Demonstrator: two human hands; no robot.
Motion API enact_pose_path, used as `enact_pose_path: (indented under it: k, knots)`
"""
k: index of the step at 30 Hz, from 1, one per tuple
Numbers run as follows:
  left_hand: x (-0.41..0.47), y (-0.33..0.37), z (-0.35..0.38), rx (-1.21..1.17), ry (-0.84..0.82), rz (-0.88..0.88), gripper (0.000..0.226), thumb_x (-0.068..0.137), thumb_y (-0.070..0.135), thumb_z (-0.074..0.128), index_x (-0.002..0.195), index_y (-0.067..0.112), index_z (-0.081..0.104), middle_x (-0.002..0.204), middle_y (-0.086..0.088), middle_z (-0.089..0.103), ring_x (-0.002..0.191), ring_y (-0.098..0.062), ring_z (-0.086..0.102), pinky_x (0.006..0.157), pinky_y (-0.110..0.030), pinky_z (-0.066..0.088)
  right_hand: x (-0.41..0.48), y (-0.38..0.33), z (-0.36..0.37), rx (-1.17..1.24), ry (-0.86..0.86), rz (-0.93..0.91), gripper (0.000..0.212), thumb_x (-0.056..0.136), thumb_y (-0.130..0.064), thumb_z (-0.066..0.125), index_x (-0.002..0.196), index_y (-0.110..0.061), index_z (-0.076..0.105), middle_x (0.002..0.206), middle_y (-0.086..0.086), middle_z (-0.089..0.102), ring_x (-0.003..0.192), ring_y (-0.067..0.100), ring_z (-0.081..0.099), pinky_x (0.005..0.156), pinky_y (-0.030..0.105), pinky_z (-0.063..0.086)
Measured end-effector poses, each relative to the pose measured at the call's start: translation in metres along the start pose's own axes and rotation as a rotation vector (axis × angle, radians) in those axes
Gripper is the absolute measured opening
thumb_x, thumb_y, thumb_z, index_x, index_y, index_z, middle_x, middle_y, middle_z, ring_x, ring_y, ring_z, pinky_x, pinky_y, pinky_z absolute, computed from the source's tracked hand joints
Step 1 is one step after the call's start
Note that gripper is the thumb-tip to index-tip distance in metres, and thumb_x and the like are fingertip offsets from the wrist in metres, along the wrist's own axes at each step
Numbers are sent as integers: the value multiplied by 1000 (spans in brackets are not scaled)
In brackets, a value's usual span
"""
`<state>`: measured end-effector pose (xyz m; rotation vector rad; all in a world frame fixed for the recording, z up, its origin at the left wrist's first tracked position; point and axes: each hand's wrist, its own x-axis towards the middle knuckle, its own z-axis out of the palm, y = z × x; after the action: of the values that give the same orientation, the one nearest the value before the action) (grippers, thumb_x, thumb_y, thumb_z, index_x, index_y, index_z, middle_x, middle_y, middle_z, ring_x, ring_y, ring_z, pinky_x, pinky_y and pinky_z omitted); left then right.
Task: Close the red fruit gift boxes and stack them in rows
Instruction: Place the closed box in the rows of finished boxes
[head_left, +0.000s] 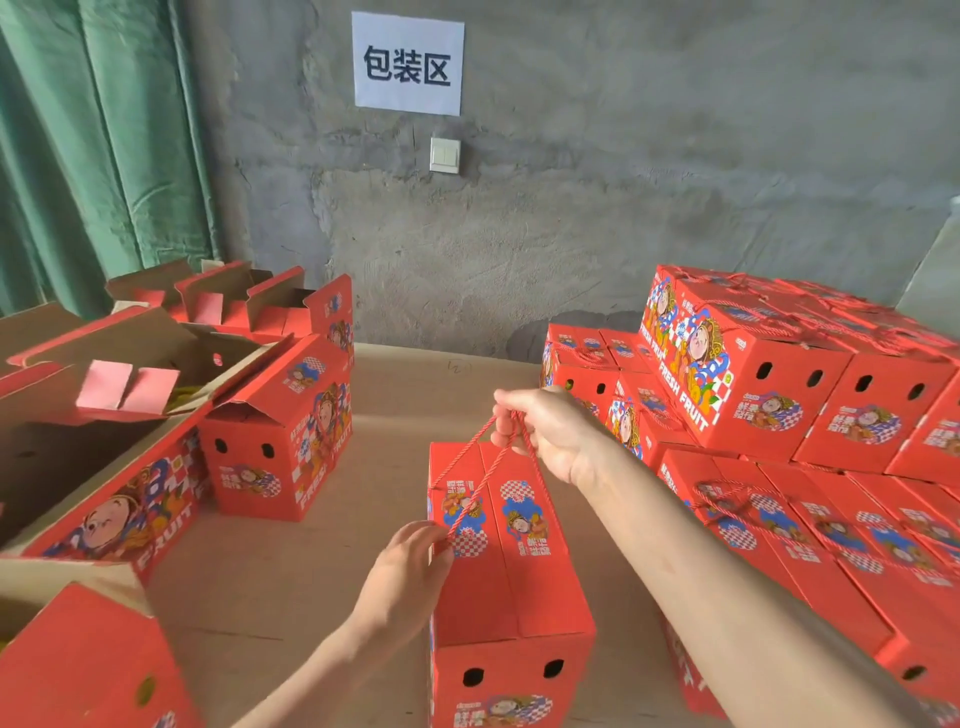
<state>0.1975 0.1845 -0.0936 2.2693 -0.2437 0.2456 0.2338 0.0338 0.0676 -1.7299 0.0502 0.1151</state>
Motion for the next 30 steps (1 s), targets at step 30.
enact_pose_path:
  k: [30]
  knots:
    - [65,36,119,-254,-430,-159,43,87,18,52,130,19,52,111,9,62,102,-7,60,79,-14,47,29,63,-122,-1009,295,28,31,91,-30,55,94,1,58,94,14,62,88,26,59,78,31,44]
